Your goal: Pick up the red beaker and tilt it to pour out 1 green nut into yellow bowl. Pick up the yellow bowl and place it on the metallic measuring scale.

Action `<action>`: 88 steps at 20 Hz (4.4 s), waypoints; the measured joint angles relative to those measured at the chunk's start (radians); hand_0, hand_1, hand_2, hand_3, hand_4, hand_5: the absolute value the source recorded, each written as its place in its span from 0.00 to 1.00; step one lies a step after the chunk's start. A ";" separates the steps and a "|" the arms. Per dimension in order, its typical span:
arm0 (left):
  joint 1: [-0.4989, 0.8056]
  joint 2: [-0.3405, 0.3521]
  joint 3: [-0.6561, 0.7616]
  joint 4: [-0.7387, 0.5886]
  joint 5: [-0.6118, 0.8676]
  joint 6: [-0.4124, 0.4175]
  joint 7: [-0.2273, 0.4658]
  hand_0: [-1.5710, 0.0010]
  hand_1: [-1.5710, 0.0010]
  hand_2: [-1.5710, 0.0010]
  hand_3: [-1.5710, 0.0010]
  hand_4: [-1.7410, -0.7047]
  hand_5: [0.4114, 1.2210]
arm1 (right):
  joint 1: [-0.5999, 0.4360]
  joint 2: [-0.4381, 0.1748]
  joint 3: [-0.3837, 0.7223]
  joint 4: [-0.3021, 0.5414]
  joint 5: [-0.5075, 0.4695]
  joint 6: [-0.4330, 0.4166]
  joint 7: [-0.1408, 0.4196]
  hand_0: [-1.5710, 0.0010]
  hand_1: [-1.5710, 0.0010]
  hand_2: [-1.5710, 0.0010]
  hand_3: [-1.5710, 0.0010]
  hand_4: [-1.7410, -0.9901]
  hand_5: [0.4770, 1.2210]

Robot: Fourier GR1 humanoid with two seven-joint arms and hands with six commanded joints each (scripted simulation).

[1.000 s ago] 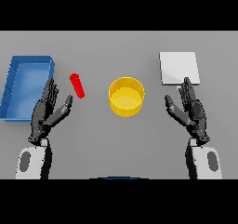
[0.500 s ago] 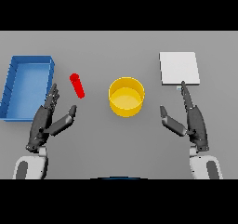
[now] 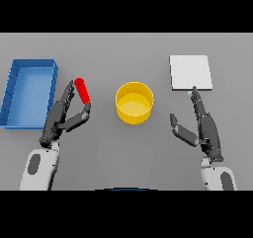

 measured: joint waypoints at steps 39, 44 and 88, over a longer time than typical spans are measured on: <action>-0.419 -0.047 0.139 0.524 0.008 0.141 -0.237 0.03 0.03 0.03 0.03 0.05 0.85 | -0.028 -0.011 -0.015 0.032 -0.001 0.004 -0.001 1.00 1.00 1.00 1.00 0.65 0.26; -0.428 -0.006 0.056 0.387 -0.037 0.167 -0.158 0.01 0.01 0.01 0.01 0.02 0.86 | -0.021 -0.004 0.002 0.016 0.022 -0.005 -0.004 1.00 1.00 1.00 1.00 0.66 0.27; -1.218 0.208 -1.171 0.778 -0.948 -0.238 -0.125 0.00 0.00 0.00 0.00 0.01 1.00 | -0.011 0.022 0.011 0.015 0.069 -0.055 0.009 1.00 1.00 1.00 1.00 0.78 0.20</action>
